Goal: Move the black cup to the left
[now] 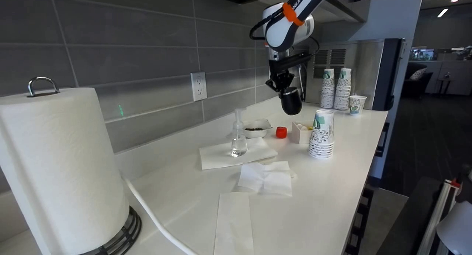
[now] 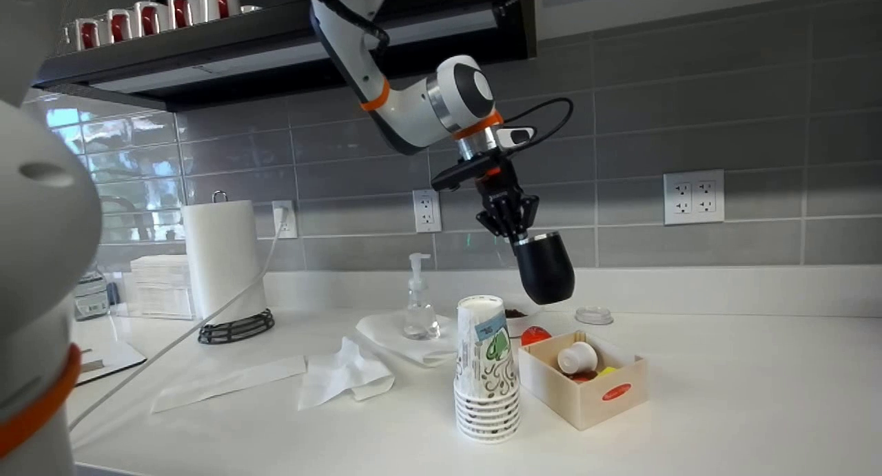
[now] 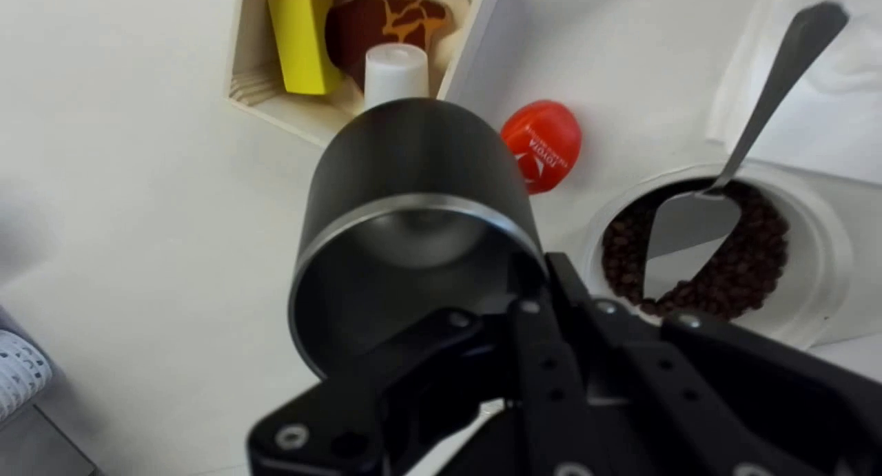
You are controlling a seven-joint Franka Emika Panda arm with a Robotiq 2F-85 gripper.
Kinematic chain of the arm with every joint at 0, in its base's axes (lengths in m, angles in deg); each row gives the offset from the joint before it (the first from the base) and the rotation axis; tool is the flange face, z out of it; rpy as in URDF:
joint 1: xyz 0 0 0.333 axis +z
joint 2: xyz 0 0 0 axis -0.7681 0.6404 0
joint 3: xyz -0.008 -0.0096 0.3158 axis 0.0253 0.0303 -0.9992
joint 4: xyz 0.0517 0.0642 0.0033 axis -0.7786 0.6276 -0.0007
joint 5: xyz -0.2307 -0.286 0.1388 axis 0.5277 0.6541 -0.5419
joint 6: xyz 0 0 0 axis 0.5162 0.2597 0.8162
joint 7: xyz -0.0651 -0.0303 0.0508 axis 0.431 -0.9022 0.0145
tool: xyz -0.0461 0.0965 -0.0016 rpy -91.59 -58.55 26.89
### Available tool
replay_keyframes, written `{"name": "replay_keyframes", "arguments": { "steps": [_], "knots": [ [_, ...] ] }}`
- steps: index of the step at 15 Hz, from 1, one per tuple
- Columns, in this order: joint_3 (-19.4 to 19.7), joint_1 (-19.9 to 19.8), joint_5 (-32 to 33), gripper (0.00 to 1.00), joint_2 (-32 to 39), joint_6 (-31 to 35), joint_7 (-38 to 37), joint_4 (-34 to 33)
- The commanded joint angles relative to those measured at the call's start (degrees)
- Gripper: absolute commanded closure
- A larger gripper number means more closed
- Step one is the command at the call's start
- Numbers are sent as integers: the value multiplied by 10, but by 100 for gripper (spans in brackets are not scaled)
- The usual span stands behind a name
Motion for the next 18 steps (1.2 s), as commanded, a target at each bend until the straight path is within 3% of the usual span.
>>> {"name": "replay_keyframes", "arguments": {
  "steps": [1,8,18],
  "knots": [
    [-31,9,57,98,-133,13,-34,129],
    [-130,12,-5,98,-217,74,33,205],
    [-227,85,-108,98,-155,137,194,179]
  ]
}}
